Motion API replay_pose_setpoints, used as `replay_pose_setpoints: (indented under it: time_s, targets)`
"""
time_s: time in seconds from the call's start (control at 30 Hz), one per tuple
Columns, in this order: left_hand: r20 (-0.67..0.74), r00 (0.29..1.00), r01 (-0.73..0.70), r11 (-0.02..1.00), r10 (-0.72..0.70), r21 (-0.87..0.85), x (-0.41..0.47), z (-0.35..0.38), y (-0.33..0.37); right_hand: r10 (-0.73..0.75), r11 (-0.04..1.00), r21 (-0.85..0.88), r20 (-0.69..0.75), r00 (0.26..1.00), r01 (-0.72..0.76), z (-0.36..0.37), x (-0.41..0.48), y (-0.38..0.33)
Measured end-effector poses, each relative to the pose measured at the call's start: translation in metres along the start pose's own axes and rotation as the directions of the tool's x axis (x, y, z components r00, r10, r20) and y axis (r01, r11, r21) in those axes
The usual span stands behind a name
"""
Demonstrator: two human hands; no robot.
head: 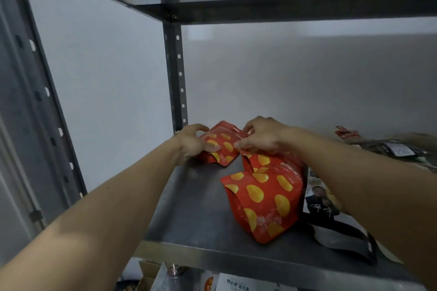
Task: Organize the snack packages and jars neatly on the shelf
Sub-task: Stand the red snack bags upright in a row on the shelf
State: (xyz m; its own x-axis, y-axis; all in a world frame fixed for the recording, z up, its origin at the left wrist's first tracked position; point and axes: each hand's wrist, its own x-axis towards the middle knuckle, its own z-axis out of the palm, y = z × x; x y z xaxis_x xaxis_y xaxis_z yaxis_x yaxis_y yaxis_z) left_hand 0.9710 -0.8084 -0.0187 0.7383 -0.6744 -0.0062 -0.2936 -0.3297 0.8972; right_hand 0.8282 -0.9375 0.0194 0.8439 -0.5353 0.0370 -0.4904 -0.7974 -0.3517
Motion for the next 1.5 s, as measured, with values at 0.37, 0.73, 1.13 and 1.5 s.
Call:
replay_pose_setpoints:
  time_s: [0.37,0.73,1.13,1.5]
  targets:
    - [-0.308,0.951,-0.133,0.947,0.039,-0.291,0.006,-0.004,-0.010,0.210,0.864,0.481,-0.080,0.974,-0.147,0.012,0.013,-0.029]
    - [-0.387,0.917,-0.170,0.780,-0.100,-0.603,0.016,-0.017,-0.021,0.176,0.270,0.913,0.267,0.948,-0.307,0.027,0.033,-0.061]
    - [-0.262,0.951,-0.232,0.940,0.165,-0.249,0.028,-0.010,-0.010,0.109,0.369,0.926,-0.134,0.985,0.085,0.019,0.059,-0.034]
    - [-0.233,0.954,-0.225,0.965,0.189,-0.139,0.060,-0.002,-0.021,0.050,0.569,0.806,-0.235,0.971,0.166,0.027,0.093,-0.023]
